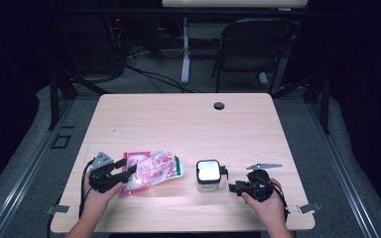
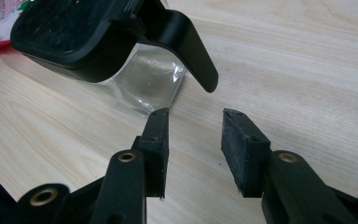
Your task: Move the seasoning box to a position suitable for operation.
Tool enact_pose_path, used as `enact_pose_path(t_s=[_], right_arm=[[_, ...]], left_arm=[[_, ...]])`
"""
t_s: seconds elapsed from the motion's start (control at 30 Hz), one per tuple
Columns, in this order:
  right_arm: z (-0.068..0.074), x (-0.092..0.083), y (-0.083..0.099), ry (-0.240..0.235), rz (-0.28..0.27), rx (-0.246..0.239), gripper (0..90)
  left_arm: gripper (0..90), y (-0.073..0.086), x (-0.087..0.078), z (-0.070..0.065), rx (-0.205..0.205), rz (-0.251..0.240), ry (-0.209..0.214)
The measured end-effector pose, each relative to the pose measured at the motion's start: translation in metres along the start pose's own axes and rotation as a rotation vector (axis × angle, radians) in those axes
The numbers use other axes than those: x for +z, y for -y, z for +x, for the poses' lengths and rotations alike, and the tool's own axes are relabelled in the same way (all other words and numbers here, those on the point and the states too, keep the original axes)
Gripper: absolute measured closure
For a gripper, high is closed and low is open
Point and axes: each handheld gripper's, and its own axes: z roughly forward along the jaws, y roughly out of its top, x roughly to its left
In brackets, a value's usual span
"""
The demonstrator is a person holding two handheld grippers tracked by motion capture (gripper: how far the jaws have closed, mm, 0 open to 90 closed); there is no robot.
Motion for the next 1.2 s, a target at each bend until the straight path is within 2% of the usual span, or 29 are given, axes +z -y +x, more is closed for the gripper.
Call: enact_pose_path(t_s=[0.3,0.33,0.43,0.53,0.7,0.9,0.97,1.1,1.13,1.2], right_arm=[[0.005,-0.002,-0.001,0.008,-0.022,-0.027,63.8],[0.005,-0.003,-0.001,0.015,-0.025,-0.03,63.9],[0.006,-0.003,-0.002,0.025,-0.033,-0.033,63.9],[0.007,-0.004,-0.004,0.028,-0.067,-0.04,64.3],[0.009,0.001,-0.007,0.049,-0.056,-0.066,63.5],[0.01,0.011,-0.011,0.064,-0.034,-0.065,63.5],[0.011,0.017,-0.015,0.073,-0.028,-0.083,63.7],[0.014,0.022,-0.018,0.079,-0.022,-0.084,66.0],[0.016,0.024,-0.021,0.101,-0.012,-0.089,68.3],[0.017,0.026,-0.023,0.116,-0.008,-0.095,69.6]], left_arm=[[46.6,0.0,0.0,0.0,-0.005,-0.001,-0.003],[46.6,0.0,0.0,0.0,0.002,0.014,-0.002],[46.6,0.0,0.0,0.0,0.001,0.004,-0.001],[46.6,0.0,-0.001,0.0,-0.004,0.002,-0.002],[46.9,0.001,-0.001,-0.001,-0.001,0.003,0.0],[47.6,0.001,-0.001,-0.005,0.007,0.013,0.01],[47.6,0.001,-0.003,-0.007,0.014,0.015,0.009],[47.6,0.002,-0.006,-0.009,0.029,0.03,0.009],[47.6,0.003,-0.007,-0.01,0.031,0.02,0.006],[47.6,0.004,-0.008,-0.011,0.033,0.029,0.004]])
